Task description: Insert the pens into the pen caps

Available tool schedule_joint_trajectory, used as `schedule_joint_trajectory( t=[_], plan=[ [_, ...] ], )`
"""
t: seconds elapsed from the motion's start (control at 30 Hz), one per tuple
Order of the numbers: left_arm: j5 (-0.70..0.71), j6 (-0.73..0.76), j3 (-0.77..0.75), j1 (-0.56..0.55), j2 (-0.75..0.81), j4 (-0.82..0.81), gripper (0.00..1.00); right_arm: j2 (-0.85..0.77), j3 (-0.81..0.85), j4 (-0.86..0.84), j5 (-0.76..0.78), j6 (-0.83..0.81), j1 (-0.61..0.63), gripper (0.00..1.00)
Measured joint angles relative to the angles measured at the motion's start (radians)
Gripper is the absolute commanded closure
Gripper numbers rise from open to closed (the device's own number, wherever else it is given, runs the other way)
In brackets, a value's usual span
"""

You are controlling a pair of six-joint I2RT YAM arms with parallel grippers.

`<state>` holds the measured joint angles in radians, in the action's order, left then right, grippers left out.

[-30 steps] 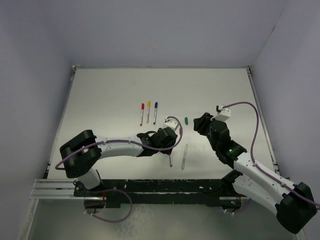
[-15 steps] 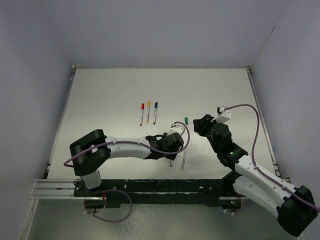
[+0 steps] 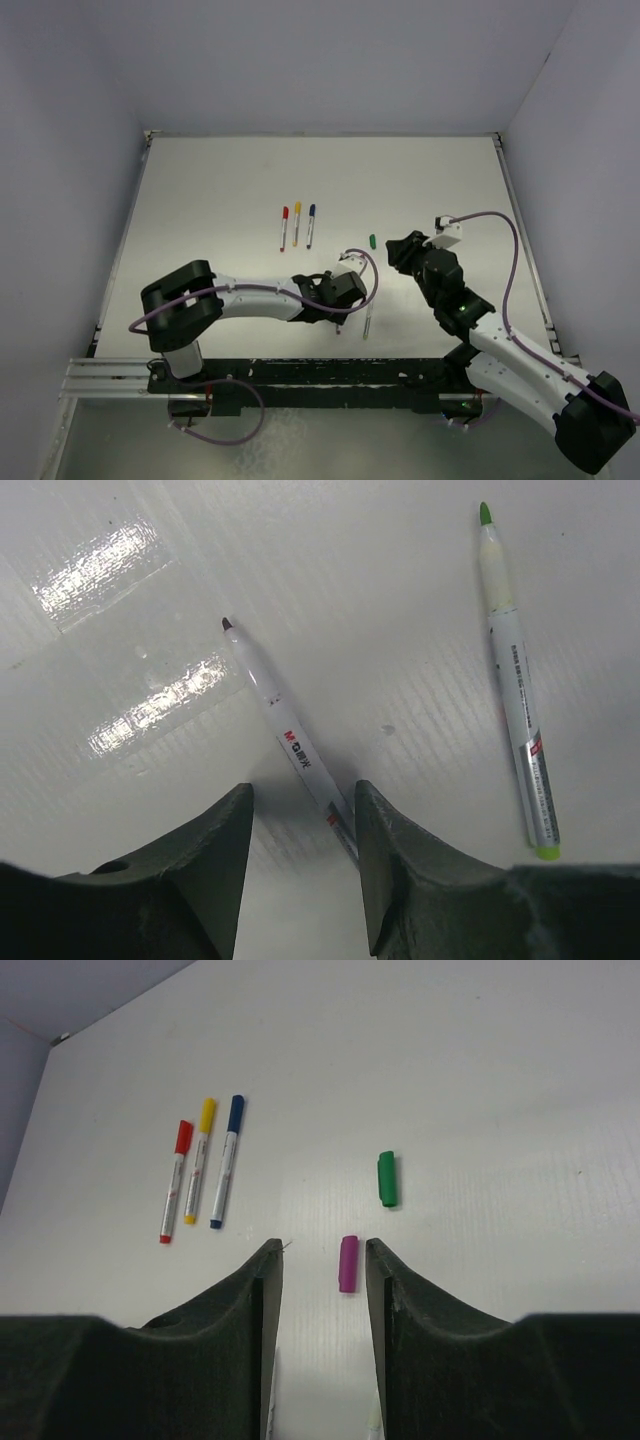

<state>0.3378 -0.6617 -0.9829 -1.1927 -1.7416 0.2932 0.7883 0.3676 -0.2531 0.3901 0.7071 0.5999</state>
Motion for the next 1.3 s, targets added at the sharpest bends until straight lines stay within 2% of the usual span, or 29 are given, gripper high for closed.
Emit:
schedule_joint_trajectory(
  t=[0.07,0.23,0.37,0.5,0.67,0.9,1.07,1.3],
  plan=[
    [0.007,-0.002,0.01,0.0,0.005,-0.007,0.64,0.0,0.0,-0.003,-0.002,0.002,0.0,0.6],
    [0.026,-0.011,0.039,0.0,0.021,-0.023,0.78,0.0,0.0,-0.008,-0.016,0.006,0.0,0.62],
    [0.027,-0.021,0.062,0.0,0.035,-0.039,1.0,0.011,0.002,-0.006,-0.017,0.008,0.0,0.67],
    [0.026,-0.035,0.081,0.0,0.045,-0.063,1.0,0.082,0.045,0.034,-0.019,0.006,0.0,0.75],
    [0.025,-0.034,0.093,0.0,0.053,-0.079,1.0,0.215,0.14,0.083,-0.025,-0.026,0.0,0.69],
    [0.025,-0.031,0.127,0.0,0.093,-0.078,1.0,0.412,0.234,0.1,-0.087,-0.066,0.002,0.68],
    [0.036,-0.031,0.18,0.0,0.177,-0.018,1.0,0.553,0.282,0.122,-0.122,-0.081,0.01,0.68],
    [0.069,-0.003,0.261,0.0,0.407,-0.027,1.0,0.675,0.343,0.136,-0.145,-0.09,0.021,0.7]
  ],
)
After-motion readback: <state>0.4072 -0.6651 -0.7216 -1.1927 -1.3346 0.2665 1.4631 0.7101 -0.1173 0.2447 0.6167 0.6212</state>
